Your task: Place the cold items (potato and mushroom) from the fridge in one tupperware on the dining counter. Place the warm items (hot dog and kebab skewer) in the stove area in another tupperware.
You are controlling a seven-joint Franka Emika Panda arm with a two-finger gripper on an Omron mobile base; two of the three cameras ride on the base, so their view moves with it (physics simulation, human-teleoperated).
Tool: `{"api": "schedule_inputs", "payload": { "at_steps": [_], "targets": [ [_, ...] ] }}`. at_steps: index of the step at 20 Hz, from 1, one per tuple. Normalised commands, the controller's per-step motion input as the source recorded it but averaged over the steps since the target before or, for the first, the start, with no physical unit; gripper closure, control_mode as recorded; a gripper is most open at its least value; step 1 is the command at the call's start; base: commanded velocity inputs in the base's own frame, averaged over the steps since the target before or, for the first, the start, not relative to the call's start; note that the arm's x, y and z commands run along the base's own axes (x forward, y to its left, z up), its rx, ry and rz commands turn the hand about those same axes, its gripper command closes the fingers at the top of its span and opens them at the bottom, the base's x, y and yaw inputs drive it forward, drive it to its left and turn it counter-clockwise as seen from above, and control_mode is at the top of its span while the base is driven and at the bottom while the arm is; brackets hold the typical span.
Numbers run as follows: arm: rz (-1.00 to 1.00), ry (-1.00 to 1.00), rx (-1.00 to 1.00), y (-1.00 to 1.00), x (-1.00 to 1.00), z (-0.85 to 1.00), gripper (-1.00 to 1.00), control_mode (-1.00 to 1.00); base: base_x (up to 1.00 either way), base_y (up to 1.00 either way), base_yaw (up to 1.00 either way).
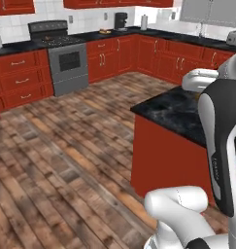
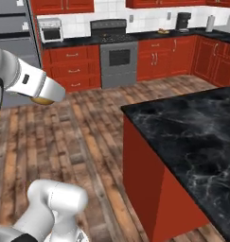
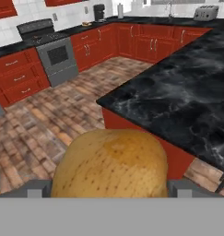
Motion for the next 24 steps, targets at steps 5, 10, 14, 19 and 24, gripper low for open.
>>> {"api": "schedule_inputs", "payload": {
  "at_steps": [5, 10, 14, 19, 24],
  "targets": [
    [0.00, 0.00, 0.00, 0.00, 0.00, 0.00, 1.00, 1.00, -1.00, -1.00, -0.17],
    [0.00, 0.00, 0.00, 0.00, 0.00, 0.00, 1.00, 1.00, -0.93, -1.00, -0.16],
    [0.00, 0.00, 0.00, 0.00, 0.00, 0.00, 1.00, 1.00, -0.36, -1.00, -0.11],
    [0.00, 0.00, 0.00, 0.00, 0.00, 0.00, 1.00, 1.00, 0.00, -1.00, -0.04],
    [0.00, 0.00, 0.00, 0.00, 0.00, 0.00, 1.00, 1.00, 0.11, -1.00, 0.00]
  ]
}}
